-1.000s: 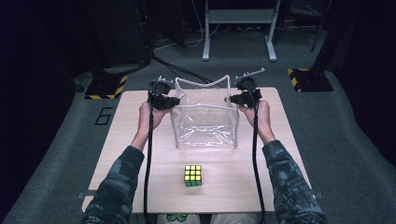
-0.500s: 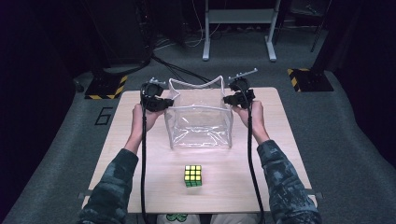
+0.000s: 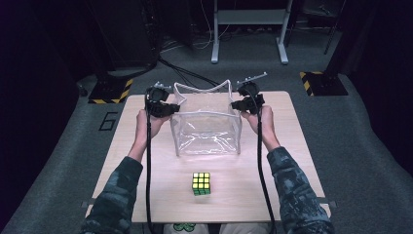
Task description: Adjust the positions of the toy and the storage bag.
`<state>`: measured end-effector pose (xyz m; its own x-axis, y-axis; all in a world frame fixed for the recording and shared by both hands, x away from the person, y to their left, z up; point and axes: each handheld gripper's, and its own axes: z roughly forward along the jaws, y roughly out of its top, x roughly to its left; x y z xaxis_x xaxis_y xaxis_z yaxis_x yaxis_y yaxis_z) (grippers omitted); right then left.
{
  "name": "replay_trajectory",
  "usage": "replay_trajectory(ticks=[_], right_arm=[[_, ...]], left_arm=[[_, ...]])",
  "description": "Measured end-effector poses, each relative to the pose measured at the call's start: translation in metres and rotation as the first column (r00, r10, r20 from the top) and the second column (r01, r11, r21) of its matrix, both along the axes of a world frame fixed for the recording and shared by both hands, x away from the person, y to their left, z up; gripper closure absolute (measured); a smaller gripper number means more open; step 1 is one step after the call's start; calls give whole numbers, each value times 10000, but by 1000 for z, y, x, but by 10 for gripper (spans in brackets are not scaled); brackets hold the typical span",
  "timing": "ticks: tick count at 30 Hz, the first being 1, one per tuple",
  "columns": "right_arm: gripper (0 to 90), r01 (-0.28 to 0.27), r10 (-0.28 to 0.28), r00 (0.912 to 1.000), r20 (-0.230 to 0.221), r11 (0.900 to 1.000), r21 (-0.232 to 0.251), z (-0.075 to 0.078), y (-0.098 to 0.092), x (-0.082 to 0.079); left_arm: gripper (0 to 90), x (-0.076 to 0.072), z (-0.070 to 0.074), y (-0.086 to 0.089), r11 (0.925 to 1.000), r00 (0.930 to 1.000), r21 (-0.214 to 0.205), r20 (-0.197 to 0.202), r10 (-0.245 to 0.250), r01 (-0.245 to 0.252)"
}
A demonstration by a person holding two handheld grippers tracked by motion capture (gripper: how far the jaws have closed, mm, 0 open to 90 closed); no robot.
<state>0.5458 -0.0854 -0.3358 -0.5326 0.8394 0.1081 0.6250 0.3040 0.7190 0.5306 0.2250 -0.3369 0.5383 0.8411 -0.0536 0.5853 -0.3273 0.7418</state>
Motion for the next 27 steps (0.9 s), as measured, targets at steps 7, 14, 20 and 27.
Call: replay_trajectory(ticks=[7,14,20,27], right_arm=[[836,-38,38,10000,-6,10000,-7,-2,1,-1],[734,-78,76,9999,-124,9999,-124,-2,1,-1],[368,-285,282,9991,-328,9996,-86,0,-3,-3],[157,-139,142,9998,-161,9998,140,7,-17,-10]], left_arm=[[780,0,1,-1,10000,9999,55,117,-26,25],[565,1,0,3,9996,9997,-122,3,253,-253],[300,-3,4,10,9986,9994,-418,42,336,-334],[155,-12,9,22,9970,9994,-696,41,331,-327]])
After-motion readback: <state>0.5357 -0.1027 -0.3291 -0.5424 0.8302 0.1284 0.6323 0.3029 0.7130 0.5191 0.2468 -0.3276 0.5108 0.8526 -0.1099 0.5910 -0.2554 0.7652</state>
